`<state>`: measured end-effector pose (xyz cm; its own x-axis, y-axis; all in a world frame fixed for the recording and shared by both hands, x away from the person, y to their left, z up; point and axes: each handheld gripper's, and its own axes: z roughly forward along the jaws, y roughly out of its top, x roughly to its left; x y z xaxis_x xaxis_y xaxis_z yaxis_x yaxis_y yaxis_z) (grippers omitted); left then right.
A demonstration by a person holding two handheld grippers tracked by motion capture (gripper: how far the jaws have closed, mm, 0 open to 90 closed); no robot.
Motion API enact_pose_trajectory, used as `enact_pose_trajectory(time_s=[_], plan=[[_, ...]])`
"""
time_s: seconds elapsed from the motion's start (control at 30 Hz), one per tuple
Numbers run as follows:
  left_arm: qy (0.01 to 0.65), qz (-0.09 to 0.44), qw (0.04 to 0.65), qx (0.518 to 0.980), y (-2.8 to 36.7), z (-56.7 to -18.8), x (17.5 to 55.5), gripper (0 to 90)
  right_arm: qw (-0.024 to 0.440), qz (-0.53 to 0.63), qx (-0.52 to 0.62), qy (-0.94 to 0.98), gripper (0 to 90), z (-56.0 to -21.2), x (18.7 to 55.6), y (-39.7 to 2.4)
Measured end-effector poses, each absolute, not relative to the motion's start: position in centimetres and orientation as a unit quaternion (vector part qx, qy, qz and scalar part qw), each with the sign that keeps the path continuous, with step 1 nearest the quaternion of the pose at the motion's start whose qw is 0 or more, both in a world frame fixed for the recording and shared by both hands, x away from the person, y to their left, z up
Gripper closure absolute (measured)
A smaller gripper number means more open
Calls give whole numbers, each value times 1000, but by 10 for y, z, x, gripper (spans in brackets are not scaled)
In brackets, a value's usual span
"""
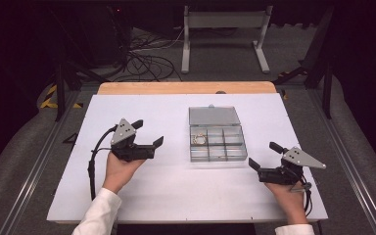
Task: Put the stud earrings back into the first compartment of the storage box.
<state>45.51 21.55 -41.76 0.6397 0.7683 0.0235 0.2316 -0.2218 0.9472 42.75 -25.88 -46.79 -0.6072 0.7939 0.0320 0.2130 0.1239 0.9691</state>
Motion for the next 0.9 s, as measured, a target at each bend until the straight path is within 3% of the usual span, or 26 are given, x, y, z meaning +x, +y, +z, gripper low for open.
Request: enact_pose_trajectory(time_s=[0.9], plan=[[372,287,524,711,279,-447,425,66,273,559,355,698,0,-470,428,-262]])
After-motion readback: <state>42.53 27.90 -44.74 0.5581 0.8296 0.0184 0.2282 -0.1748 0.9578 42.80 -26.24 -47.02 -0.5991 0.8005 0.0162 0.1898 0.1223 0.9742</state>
